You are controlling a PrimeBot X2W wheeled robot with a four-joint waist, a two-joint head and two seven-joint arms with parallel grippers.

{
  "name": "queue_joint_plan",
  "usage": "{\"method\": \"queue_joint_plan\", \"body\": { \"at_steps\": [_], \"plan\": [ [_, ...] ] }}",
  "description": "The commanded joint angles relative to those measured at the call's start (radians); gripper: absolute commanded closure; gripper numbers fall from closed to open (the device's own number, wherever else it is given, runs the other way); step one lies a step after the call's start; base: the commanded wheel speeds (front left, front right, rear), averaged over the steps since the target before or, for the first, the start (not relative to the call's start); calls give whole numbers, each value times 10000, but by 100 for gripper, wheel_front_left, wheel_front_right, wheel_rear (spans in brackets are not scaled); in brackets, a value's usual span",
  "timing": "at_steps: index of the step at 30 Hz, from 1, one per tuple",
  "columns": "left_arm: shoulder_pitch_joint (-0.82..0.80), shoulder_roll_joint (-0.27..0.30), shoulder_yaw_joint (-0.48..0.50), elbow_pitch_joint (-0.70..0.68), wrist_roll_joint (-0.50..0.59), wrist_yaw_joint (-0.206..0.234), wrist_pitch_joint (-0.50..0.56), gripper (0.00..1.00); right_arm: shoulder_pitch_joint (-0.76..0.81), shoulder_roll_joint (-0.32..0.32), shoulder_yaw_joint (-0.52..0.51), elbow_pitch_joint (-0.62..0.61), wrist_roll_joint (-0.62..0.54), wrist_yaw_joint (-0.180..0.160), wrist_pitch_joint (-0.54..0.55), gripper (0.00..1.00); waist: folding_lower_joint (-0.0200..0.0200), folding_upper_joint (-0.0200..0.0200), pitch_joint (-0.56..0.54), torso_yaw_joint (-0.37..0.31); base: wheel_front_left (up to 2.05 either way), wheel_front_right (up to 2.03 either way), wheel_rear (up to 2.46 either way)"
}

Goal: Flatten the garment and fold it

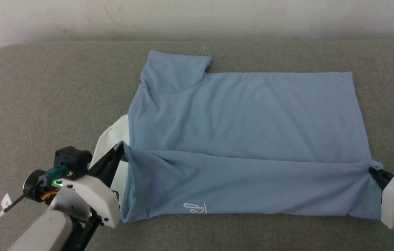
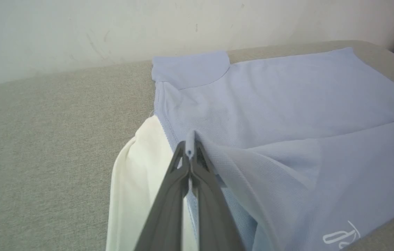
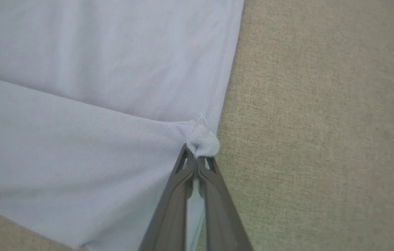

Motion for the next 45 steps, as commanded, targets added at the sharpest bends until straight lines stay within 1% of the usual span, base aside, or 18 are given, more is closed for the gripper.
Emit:
{"method": "queue_joint_plan", "body": {
  "at_steps": [1,3,9,13,14,15,16,19,22,24,27,30,34,37,40,43,45],
  "plan": [
    [-197,-96,-56,188,119,-52,-14,100,-197,53,37,109,-82,-11,-77,100,-3,0,239,23,0,0,0],
    [-454,-284,-175,719,246,-34,-10,100,-402,119,145,402,-183,-11,-237,100,-3,0,333,34,0,0,0],
    [-1056,-666,-405,2215,676,234,-27,100,-832,203,447,1030,-288,-11,-759,100,-3,0,480,58,0,0,0],
    [-1278,-939,-454,2909,636,284,-11,100,-927,198,605,1338,-314,-11,-1059,100,-3,0,406,86,0,0,0],
    [-1298,-1017,-428,3059,587,312,-47,91,-933,205,649,1414,-315,-11,-1112,100,-3,0,354,88,0,0,0],
    [-1323,-1074,-426,3188,603,342,-133,61,-940,224,662,1484,-329,-11,-1188,54,-3,0,291,88,0,0,0],
    [-1337,-1143,-430,3311,609,373,-207,0,-942,270,648,1564,-316,-11,-1225,0,-3,0,221,84,0,0,0],
    [-1304,-1392,-382,3487,413,379,-324,0,-945,379,581,1604,-347,-11,-1391,0,-3,0,-38,99,0,0,0],
    [-1147,-1590,-156,3389,167,546,-599,0,-846,484,403,1465,-602,-11,-1389,0,-3,0,-344,126,0,0,0],
    [-909,-1747,-16,3165,-55,700,-699,0,-664,681,117,1295,-832,-11,-1319,0,-3,0,-568,159,0,0,0],
    [-401,-1973,164,2651,-412,945,-796,0,-261,1273,-561,867,-1231,-11,-1058,0,-3,0,-884,193,0,0,0],
    [196,-2090,196,2035,-599,1300,-723,0,295,2045,-1332,316,-1798,-11,-609,0,-3,0,-1174,225,0,0,0],
    [816,-1963,129,1338,-517,1829,-515,0,1114,3129,-2283,-517,-2579,-11,80,0,-3,0,-1499,266,0,0,0],
    [1174,-1723,121,905,-320,2243,-407,0,1656,3869,-2804,-1130,-3053,-11,589,0,-3,0,-1638,279,0,0,0],
    [1514,-1571,45,477,-264,2466,-228,0,2081,4292,-3112,-1610,-3299,-11,1008,0,-3,0,-1689,265,0,0,0],
    [1847,-1490,-5,100,-307,2650,-50,0,2361,4509,-3310,-1922,-3460,-11,1250,0,-3,0,-1649,237,0,0,0],
    [2013,-1420,-120,-50,-381,2674,228,0,2464,4603,-3379,-2056,-3457,-11,1341,0,-3,0,-1583,210,0,0,0]
  ]
}}
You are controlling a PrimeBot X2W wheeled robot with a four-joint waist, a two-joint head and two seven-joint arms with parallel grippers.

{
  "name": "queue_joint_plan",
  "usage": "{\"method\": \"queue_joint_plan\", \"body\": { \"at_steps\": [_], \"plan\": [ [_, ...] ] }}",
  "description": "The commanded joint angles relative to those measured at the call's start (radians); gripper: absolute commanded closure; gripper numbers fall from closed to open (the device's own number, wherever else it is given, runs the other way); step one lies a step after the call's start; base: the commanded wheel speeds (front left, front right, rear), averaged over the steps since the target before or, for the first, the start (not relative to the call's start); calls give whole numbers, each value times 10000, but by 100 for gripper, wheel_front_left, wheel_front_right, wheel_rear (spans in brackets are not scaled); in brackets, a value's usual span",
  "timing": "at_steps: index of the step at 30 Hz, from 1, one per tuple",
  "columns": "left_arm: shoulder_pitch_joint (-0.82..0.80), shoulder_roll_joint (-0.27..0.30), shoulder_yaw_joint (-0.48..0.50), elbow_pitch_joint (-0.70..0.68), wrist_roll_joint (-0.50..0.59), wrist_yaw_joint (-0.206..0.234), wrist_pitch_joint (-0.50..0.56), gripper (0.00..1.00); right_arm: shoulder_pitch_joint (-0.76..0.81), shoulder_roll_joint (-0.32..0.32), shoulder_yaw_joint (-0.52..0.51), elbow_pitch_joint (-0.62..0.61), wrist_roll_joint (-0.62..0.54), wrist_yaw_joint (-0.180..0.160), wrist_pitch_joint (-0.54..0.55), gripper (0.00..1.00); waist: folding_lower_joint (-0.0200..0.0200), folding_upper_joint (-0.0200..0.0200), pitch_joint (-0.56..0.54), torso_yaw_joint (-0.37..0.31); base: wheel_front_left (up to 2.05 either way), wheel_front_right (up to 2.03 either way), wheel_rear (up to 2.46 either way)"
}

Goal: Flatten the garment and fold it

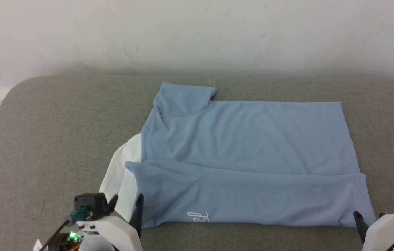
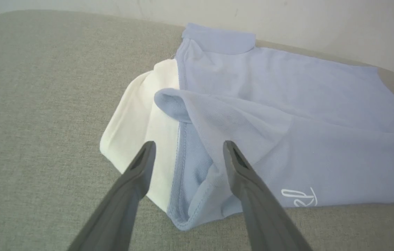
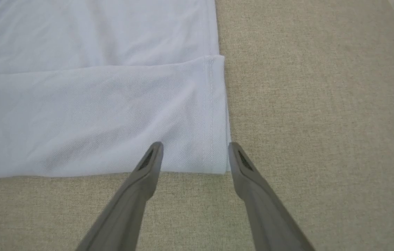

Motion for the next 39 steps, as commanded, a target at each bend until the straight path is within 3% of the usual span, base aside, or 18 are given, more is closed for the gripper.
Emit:
{"method": "queue_joint_plan", "body": {
  "at_steps": [1,7,14,22,24,31,39],
  "plan": [
    [162,107,-132,-85,-67,46,256,0,85,81,-30,-132,9,-9,22,0,1,0,87,-42,0,0,0],
    [199,271,-472,-144,-36,275,1109,0,38,171,-88,-375,-1,-9,67,0,1,0,449,-217,0,0,0],
    [-50,306,-579,752,360,1097,1674,0,-175,194,-115,-579,-25,-9,70,0,1,0,940,-433,0,0,0],
    [-258,-79,-769,1643,76,799,1870,0,-356,198,-194,-701,38,-9,-11,0,1,0,1310,-521,0,0,0],
    [-290,-180,-875,1867,-65,553,1967,100,-384,199,-230,-704,-18,-9,-18,0,1,0,1312,-499,0,0,0],
    [-396,-421,-890,1993,-178,114,1459,100,-415,199,-481,-319,-524,-9,36,0,1,0,954,-236,0,0,0],
    [-484,-127,-833,810,182,359,1209,100,-792,200,-635,956,-548,-9,97,0,1,0,949,87,0,0,0]
  ]
}}
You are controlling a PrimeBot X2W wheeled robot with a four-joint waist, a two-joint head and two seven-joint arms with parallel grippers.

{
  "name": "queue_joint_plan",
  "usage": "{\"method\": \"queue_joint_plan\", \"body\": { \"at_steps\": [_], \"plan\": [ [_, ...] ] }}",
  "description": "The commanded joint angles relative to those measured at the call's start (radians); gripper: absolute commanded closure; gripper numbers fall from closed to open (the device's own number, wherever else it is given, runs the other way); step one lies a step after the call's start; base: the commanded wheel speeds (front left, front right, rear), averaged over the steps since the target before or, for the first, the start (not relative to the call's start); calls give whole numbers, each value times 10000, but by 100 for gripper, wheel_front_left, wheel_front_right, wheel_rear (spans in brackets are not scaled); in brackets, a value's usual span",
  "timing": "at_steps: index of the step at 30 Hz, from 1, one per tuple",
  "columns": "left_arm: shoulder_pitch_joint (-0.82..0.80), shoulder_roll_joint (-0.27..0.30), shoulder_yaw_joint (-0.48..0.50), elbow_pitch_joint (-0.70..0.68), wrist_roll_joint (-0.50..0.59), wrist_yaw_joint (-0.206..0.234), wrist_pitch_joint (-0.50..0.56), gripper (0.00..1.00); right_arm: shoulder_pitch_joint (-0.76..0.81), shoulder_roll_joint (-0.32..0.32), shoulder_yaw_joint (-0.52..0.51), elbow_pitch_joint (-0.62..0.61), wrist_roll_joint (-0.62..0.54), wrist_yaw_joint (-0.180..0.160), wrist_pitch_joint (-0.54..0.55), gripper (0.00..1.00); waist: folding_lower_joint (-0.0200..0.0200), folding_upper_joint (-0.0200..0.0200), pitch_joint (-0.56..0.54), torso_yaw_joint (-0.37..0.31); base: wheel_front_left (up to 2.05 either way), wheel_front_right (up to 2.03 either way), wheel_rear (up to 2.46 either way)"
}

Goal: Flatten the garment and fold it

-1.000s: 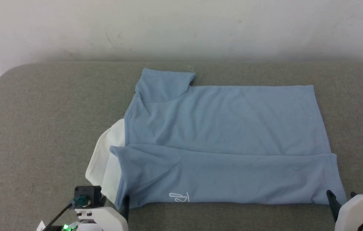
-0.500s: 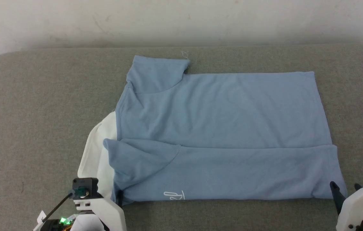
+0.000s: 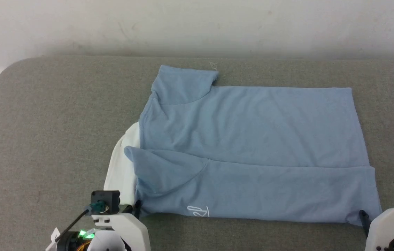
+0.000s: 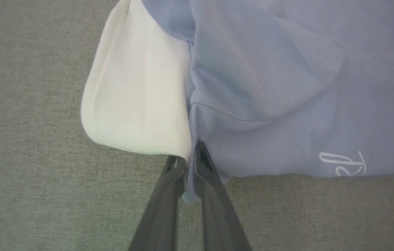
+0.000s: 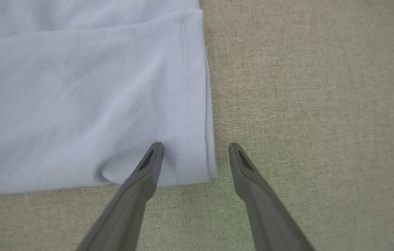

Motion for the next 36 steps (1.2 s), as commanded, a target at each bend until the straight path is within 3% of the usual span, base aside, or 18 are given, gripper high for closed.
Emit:
{"method": "queue_joint_plan", "body": {
  "at_steps": [1,4,5,6,7,8,17,29,36],
  "plan": [
    [101,117,-29,-273,120,124,-12,100,-260,29,-62,285,-43,-11,4,0,-1,-1,79,93,0,0,0],
    [127,182,-32,-618,138,192,45,100,-416,29,-89,810,-33,-11,18,0,-1,-1,170,145,0,0,0],
    [141,205,-45,-688,142,204,72,100,-447,29,-56,977,-30,-11,25,52,-1,-1,197,153,0,0,0],
    [157,230,-60,-733,149,215,100,100,-474,29,-33,1129,-12,-11,29,87,-1,-1,216,155,0,0,0],
    [157,230,-60,-733,149,215,100,100,-474,29,-33,1129,-12,-11,29,87,-1,-1,216,155,0,0,0],
    [173,249,-74,-763,150,226,129,100,-498,29,-9,1243,-12,-11,2,100,-1,-1,226,155,0,0,0],
    [420,501,-44,-824,124,339,192,100,-572,27,-220,1043,-99,-11,-302,100,-1,-1,-236,19,0,0,0],
    [1669,1238,-46,-1381,-152,662,600,100,982,-270,-298,-1170,597,-11,1359,100,-1,-1,-1152,-119,0,0,0],
    [2274,1354,-223,-1365,-493,613,930,100,1760,-171,-340,-1373,898,-11,1884,100,-1,-1,-1141,-104,0,0,0]
  ]
}}
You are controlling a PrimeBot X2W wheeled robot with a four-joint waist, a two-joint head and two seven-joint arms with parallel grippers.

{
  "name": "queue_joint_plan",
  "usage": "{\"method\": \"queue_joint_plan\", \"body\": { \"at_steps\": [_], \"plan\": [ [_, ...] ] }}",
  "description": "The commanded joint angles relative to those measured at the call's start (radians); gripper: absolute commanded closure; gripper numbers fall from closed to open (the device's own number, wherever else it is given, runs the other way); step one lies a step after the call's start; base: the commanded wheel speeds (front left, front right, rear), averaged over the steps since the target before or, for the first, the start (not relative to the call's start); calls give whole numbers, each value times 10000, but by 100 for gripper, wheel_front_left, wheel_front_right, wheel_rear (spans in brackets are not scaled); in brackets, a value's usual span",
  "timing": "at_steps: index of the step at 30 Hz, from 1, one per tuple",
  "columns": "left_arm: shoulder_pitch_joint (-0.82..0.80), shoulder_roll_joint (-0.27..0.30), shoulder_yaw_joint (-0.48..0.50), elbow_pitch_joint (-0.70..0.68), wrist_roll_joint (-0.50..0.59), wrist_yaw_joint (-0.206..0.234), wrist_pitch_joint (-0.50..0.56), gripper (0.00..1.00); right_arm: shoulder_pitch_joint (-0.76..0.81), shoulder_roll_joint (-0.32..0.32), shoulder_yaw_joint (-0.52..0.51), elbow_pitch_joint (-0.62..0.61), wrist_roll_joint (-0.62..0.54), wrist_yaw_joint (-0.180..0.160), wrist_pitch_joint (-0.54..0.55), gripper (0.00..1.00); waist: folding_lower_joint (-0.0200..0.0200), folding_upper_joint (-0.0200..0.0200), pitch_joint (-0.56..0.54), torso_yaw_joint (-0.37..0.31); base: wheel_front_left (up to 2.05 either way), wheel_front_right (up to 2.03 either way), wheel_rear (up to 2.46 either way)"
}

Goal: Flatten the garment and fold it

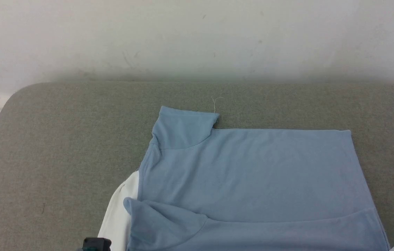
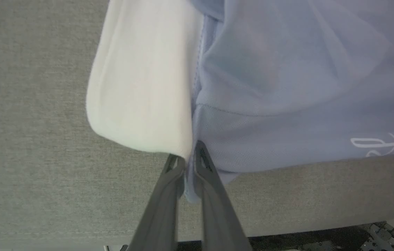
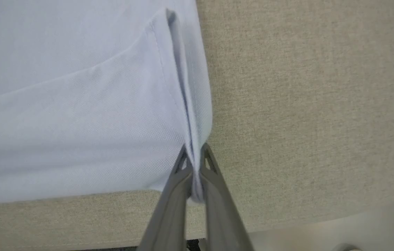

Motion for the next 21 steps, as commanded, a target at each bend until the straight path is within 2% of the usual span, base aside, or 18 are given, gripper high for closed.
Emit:
{"method": "queue_joint_plan", "body": {
  "at_steps": [1,7,8,9,10,11,16,21],
  "plan": [
    [75,13,-21,165,-69,-16,-11,100,84,-14,-14,114,23,-23,-12,100,1,0,25,6,0,0,0],
    [-68,-468,-129,1238,-295,-600,-455,100,-90,53,248,1170,-143,-23,-483,100,1,0,127,22,0,0,0],
    [-111,-534,-124,1400,-289,-660,-575,62,-148,61,261,1340,-167,-23,-598,100,1,0,135,30,0,0,0],
    [-151,-601,-114,1555,-275,-707,-712,0,-214,69,272,1478,-202,-23,-715,70,1,0,138,39,0,0,0],
    [-179,-665,-96,1685,-271,-739,-835,0,-292,77,260,1565,-229,-23,-862,54,1,0,139,49,0,0,0],
    [-210,-715,-91,1792,-259,-785,-949,0,-380,83,220,1634,-245,-23,-1025,0,1,0,132,61,0,0,0],
    [-362,-798,29,2010,-161,-893,-1486,0,-642,16,246,1684,-412,-23,-1578,0,1,0,-15,140,0,0,0],
    [-438,-726,364,1526,-48,-715,-2054,0,-904,-121,416,1123,-438,-23,-2477,0,1,0,-189,240,0,0,0]
  ]
}}
